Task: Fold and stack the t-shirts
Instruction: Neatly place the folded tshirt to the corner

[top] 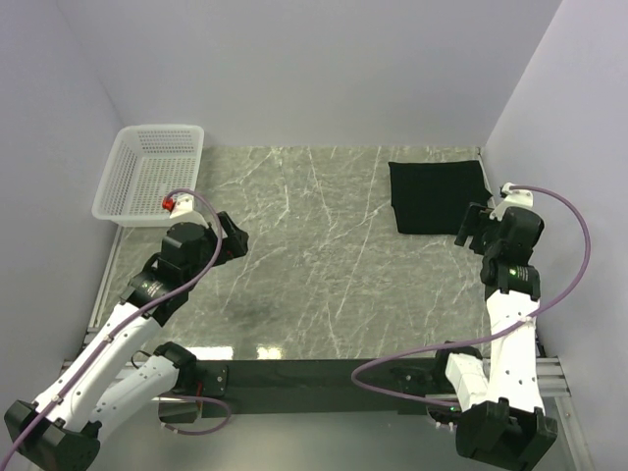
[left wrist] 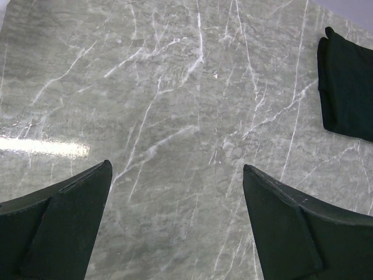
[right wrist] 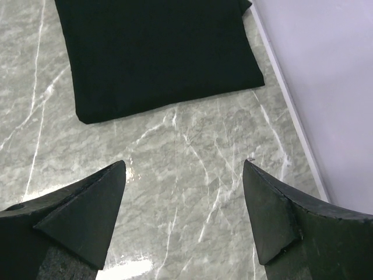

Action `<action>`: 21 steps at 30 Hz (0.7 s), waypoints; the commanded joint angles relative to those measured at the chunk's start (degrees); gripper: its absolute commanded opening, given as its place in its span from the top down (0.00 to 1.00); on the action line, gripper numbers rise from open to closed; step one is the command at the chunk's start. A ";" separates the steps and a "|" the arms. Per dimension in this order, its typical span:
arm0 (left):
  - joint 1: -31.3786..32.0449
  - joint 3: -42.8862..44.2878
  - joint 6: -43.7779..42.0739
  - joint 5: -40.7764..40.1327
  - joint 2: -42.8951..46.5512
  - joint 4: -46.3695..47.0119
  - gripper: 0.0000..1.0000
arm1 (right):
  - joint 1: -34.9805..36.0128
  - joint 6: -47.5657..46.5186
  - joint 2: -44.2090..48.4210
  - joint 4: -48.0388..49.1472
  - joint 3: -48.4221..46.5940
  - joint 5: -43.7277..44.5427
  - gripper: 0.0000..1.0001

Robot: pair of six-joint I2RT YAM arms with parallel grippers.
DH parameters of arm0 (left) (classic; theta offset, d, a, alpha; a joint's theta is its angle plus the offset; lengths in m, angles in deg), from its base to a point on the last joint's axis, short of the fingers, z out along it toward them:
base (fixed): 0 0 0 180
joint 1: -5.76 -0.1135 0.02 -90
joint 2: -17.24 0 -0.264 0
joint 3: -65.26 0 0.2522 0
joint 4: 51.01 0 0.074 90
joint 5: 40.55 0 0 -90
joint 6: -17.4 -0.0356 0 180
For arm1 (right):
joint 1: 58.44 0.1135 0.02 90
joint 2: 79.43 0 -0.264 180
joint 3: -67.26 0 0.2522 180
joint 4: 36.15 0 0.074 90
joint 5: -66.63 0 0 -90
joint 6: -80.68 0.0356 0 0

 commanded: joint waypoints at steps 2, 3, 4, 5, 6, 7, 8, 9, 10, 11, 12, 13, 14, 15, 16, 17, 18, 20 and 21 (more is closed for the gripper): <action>-0.37 -0.35 -0.89 0.92 1.05 2.41 0.00 | -0.14 0.47 1.36 1.19 1.19 0.77 0.13; -0.37 -0.44 -0.72 0.92 1.05 2.41 0.01 | -0.06 0.29 1.45 1.37 1.28 0.85 0.13; -0.37 -0.53 -0.63 0.92 1.14 2.41 0.01 | -0.14 0.38 1.45 1.46 1.37 0.94 0.13; -0.37 -0.70 -0.54 1.00 1.22 2.41 0.00 | -0.14 0.29 1.45 1.46 1.37 0.94 0.13; -0.46 -0.88 -0.28 1.00 1.23 2.50 0.01 | -0.06 0.20 1.45 1.46 1.45 1.03 0.13; -0.37 -1.06 -0.19 1.00 1.40 2.67 0.01 | -0.14 0.20 1.45 1.55 1.54 1.12 0.13; -0.37 -1.23 -0.10 1.00 1.40 2.67 0.01 | -0.14 0.20 1.45 1.63 1.54 1.20 0.13; -0.37 -1.32 0.07 1.00 1.40 2.67 0.01 | -0.14 0.20 1.36 1.72 1.63 1.29 0.13; -0.46 -1.41 0.16 1.00 1.49 2.76 0.00 | -0.14 0.12 1.36 1.81 1.72 1.38 0.13; -0.37 -1.50 0.16 1.00 1.58 2.67 0.01 | -0.14 0.20 1.27 1.90 1.72 1.47 0.13; -0.37 -1.50 0.25 1.00 1.58 2.76 0.01 | -0.06 0.20 1.19 1.99 1.80 1.47 0.13; -0.37 -1.50 0.25 1.00 1.49 2.76 0.01 | -0.14 0.20 1.27 2.07 1.81 1.56 0.13; -0.37 -1.50 0.25 1.00 1.49 2.76 0.00 | -0.14 0.29 1.19 2.07 1.81 1.56 0.13; -0.46 -1.50 0.25 1.00 1.32 2.76 0.01 | -0.14 0.29 1.10 2.16 1.81 1.56 0.13; -0.46 -1.50 0.25 1.00 1.23 2.85 0.01 | -0.14 0.29 1.01 2.25 1.81 1.56 0.13; -0.46 -1.50 0.25 1.00 1.14 2.94 0.00 | -0.14 0.38 1.10 2.34 1.81 1.64 0.13; -0.55 -1.50 0.25 1.00 1.14 2.94 0.01 | -0.06 0.38 0.92 2.34 1.81 1.65 0.13; -0.46 -1.50 0.34 1.00 0.88 3.11 0.01 | -0.06 0.29 0.92 2.60 1.81 1.73 0.13; -0.46 -1.41 0.34 1.00 0.79 3.20 0.01 | -0.06 0.20 0.75 2.60 1.81 1.73 0.13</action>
